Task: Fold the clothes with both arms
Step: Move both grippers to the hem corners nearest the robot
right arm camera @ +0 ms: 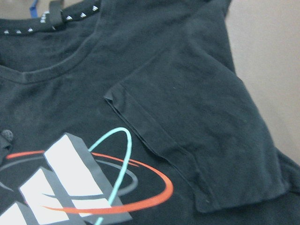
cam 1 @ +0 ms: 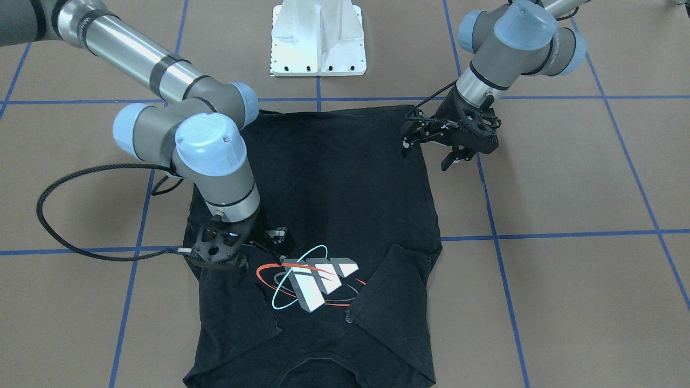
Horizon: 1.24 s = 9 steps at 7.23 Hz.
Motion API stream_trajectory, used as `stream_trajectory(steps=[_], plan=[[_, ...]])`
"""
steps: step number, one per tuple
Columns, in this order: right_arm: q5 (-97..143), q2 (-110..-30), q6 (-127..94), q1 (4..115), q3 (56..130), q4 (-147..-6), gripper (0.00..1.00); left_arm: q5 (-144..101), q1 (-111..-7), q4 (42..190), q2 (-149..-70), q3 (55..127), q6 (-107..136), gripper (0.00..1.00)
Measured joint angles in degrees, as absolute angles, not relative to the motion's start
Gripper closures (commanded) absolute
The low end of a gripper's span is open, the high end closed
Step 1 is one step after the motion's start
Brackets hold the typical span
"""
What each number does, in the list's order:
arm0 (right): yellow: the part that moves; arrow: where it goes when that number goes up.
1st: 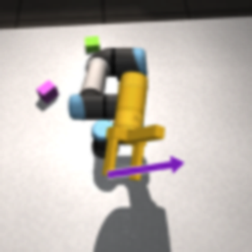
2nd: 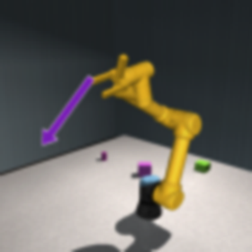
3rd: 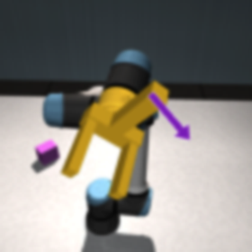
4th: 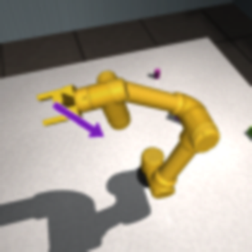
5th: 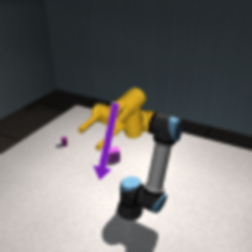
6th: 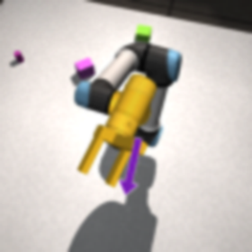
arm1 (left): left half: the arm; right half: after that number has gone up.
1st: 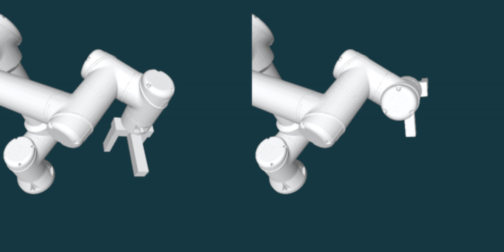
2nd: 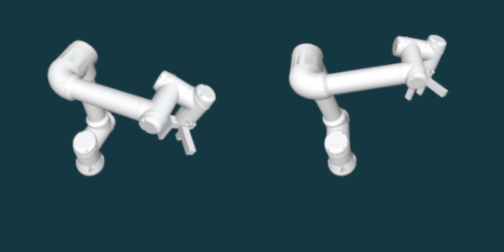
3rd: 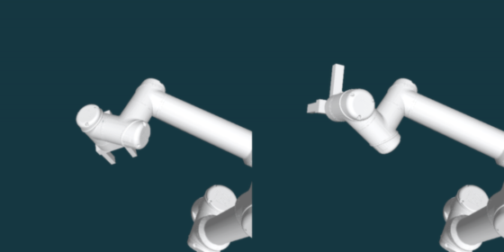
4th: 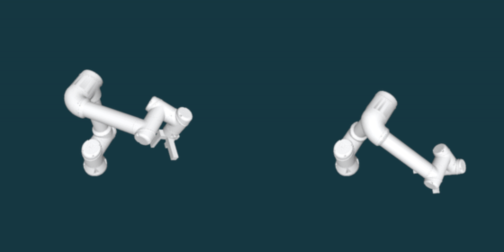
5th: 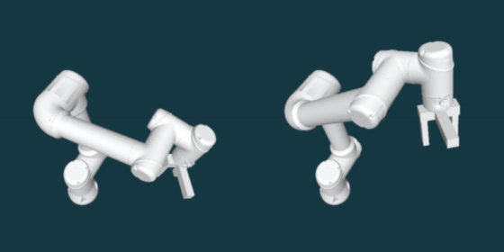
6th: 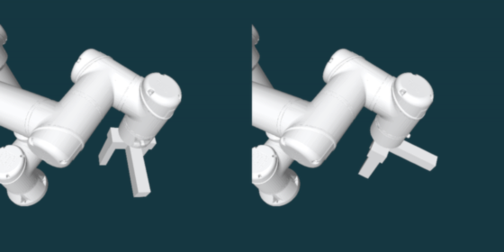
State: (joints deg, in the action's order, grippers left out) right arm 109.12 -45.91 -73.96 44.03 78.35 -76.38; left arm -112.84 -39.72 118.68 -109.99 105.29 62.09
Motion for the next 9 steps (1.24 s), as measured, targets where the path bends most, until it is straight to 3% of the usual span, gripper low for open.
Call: stream_trajectory(steps=[4, 6, 9], plan=[[107.32, -75.79, -74.5, 37.19, 110.74, -79.17, 0.0, -105.95, -30.57, 118.8, -104.89, 109.89, 70.39, 0.0], [103.77, -83.29, -78.11, 31.48, 118.59, -79.24, 0.0, -103.65, -26.3, 119.07, -100.51, 113.17, 72.88, 0.0], [99.76, -87.32, -81.92, 26.06, 122.93, -78.96, 0.0, -98.82, -18.72, 123.15, -95.97, 113.94, 76.1, 0.0]])
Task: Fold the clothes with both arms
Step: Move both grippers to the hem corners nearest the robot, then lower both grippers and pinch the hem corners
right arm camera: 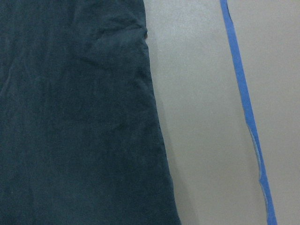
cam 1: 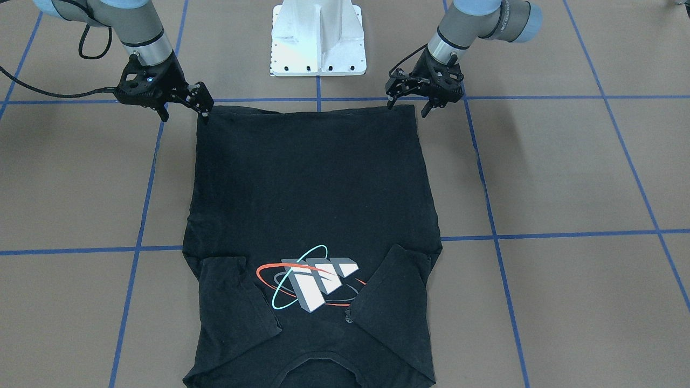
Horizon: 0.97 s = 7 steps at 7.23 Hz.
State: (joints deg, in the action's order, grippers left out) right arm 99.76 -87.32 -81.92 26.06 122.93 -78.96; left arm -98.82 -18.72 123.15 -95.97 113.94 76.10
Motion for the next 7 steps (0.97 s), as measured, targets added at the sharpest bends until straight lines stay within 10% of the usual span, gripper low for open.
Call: stream_trajectory(steps=[7], plan=[[99.47, -87.69, -82.18, 25.66, 123.49, -78.85, 0.0, -97.37, -14.55, 134.52, -92.12, 111.2, 75.83, 0.01]])
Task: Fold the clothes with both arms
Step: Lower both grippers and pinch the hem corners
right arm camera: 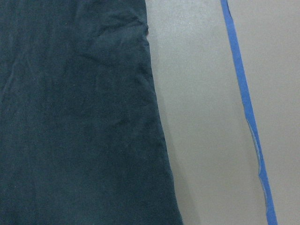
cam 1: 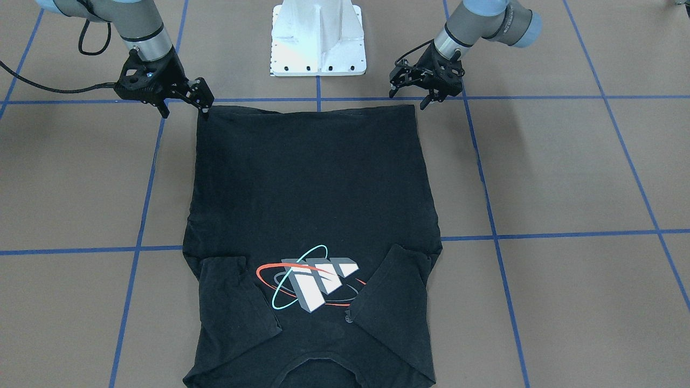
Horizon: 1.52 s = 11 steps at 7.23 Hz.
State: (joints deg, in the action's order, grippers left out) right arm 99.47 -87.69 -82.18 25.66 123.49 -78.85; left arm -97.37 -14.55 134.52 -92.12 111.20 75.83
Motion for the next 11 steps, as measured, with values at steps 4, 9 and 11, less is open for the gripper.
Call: stream_trajectory(steps=[4, 9, 11], plan=[[99.41, -87.7, -82.18, 25.67, 123.48, -78.87, 0.0, -96.25, -14.16, 134.82, -92.45, 110.49, 75.77, 0.01], [99.41, -87.71, -82.18, 25.66, 123.4, -78.92, 0.0, -95.09, -14.07, 134.82, -93.55, 108.98, 75.76, 0.11], [99.37, -87.72, -82.18, 25.66, 123.4, -78.93, 0.0, -94.79, -14.06, 134.84, -93.74, 108.76, 75.76, 0.27]])
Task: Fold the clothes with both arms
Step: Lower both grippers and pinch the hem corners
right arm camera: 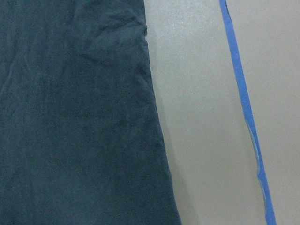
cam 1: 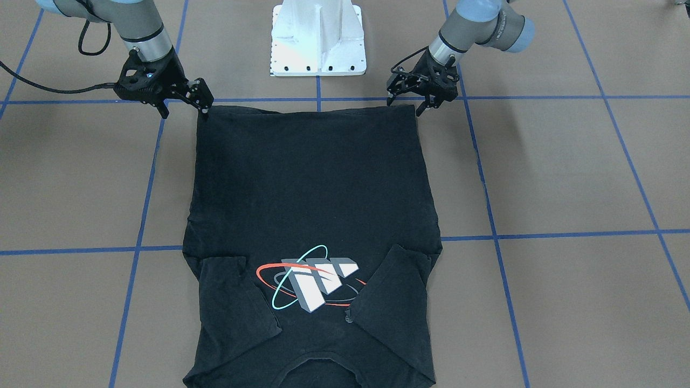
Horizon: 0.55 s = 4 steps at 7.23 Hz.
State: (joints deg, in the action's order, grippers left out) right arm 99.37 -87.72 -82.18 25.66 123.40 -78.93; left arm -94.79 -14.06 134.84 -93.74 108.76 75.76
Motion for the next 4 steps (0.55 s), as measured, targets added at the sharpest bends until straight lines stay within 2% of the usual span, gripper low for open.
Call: stream_trajectory(steps=[1, 4], plan=[[99.38, -87.71, -82.18, 25.66, 123.4, -78.91, 0.0, -94.76, -14.06, 134.88, -93.77, 108.78, 75.76, 0.32], [99.33, -87.71, -82.18, 25.66, 123.4, -78.92, 0.0, -94.72, -14.06, 134.85, -93.6, 109.25, 75.76, 0.37]])
